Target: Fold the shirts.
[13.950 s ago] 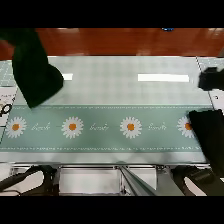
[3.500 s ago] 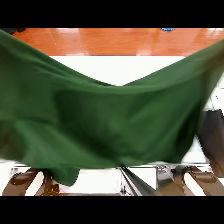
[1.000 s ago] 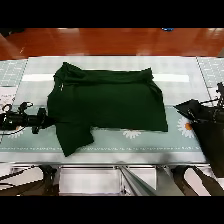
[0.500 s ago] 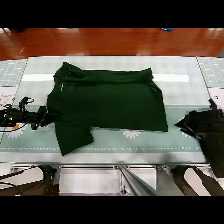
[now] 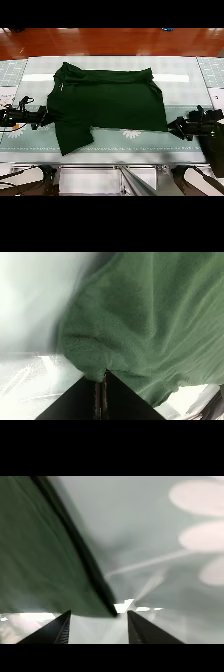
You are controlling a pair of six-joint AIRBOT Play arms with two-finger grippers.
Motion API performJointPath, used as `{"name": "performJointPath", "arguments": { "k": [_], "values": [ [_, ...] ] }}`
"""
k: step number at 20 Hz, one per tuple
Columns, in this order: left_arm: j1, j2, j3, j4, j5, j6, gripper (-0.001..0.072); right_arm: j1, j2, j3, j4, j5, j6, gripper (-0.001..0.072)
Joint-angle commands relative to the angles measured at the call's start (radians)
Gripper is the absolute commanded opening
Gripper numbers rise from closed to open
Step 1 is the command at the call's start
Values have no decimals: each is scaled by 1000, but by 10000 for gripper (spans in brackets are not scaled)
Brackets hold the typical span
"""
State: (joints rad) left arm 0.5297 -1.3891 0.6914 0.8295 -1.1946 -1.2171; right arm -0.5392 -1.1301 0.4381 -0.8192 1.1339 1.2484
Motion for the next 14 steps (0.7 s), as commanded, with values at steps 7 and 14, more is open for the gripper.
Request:
{"name": "performJointPath", "arguments": {
  "k": [7,14],
  "values": [
    [0,12,35,-115,-9,25,24,270,-206,198,241,-69,-127,24],
    [0,245,410,-299,-74,35,23,312,-41,843,-34,171,64,23]
  ]
}}
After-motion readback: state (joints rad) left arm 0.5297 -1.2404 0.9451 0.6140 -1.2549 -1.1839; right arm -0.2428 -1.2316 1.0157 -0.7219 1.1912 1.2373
